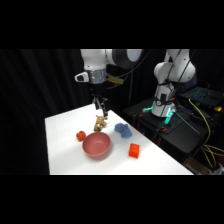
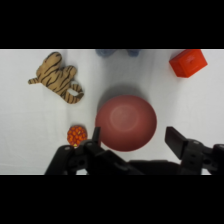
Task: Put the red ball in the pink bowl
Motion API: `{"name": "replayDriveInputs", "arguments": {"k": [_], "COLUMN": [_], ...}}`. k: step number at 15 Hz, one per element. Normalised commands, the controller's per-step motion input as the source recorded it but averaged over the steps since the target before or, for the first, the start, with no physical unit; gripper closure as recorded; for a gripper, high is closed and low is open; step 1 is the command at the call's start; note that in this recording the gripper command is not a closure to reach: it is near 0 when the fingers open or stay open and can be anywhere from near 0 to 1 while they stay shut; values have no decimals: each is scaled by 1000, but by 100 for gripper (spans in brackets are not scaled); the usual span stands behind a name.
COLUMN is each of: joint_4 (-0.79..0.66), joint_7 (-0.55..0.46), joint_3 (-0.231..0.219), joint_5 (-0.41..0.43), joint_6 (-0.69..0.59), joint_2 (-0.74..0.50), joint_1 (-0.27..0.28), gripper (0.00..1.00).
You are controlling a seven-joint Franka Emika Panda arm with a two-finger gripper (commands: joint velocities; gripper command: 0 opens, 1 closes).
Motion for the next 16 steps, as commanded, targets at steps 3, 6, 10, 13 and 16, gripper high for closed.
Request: {"name": "replayDriveInputs", "arguments": {"k": [3,6,10,13,16], "joint_4": [93,289,447,534,565], "joint_7": [-75,-140,-216,-207,-155], "joint_3": [9,-28,-49,-31,-15], "joint_5": [52,64,114,122,92], "joint_6": [25,66,135,115,122], "joint_2": [57,182,334,448,508], "joint_1": [-45,-83,-115,-106,-87], "gripper": [0,0,0,0,0]}}
